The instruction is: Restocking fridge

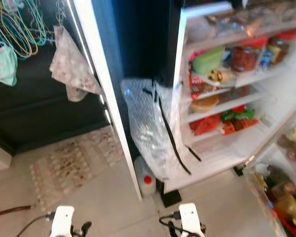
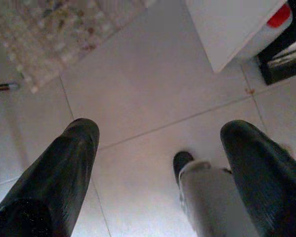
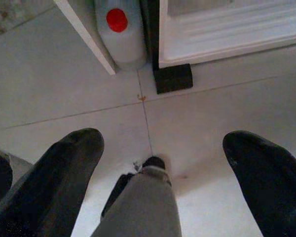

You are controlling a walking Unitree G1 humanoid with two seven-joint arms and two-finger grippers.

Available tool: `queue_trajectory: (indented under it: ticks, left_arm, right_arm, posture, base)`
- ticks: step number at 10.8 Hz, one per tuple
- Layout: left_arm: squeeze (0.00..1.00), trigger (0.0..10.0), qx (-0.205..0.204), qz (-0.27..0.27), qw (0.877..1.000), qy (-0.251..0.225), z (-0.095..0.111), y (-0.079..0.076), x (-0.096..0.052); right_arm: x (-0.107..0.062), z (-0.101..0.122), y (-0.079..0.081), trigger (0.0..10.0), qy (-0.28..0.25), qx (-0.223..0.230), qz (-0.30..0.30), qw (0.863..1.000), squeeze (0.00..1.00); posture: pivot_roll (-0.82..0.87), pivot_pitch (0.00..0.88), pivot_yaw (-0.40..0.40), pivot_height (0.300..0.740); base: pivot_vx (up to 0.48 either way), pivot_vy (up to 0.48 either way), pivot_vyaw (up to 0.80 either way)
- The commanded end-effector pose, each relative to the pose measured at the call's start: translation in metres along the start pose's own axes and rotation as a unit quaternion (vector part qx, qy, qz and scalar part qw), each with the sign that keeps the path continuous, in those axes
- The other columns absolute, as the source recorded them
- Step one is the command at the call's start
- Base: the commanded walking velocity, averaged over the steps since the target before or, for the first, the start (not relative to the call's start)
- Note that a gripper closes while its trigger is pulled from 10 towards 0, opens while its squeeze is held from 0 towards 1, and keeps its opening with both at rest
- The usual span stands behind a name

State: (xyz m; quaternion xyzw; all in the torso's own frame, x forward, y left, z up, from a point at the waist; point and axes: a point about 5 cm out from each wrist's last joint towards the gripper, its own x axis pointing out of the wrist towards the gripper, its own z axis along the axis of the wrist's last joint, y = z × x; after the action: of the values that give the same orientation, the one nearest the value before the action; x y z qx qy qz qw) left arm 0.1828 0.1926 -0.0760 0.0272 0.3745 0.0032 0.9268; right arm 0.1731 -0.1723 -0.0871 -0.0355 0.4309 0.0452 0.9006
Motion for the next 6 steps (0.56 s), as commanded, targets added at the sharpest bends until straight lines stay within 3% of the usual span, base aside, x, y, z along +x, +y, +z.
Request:
queue_trajectory:
  ticks: [1,6]
  left_arm:
    - [0.0,10.0,0.007,0.0,1.0,0.01,-0.005,0.0,-0.002]
    - [0.0,10.0,-0.014,0.012,1.0,0.001,0.0,0.003,0.0]
  right_arm:
    - [0.0,-0.003,0.002,10.0,0.004,0.01,0.0,1.0,0.0]
    - [-0.001,-0.001,-0.014,10.0,0.01,0.037,-0.02,0.999,0.0]
  posture:
    - [-0.05,0.053,0.061,0.74]
    - [-0.05,0.047,0.059,0.74]
  base:
    - [0.0,0.0,0.0]
    - [0.0,0.0,0.0]
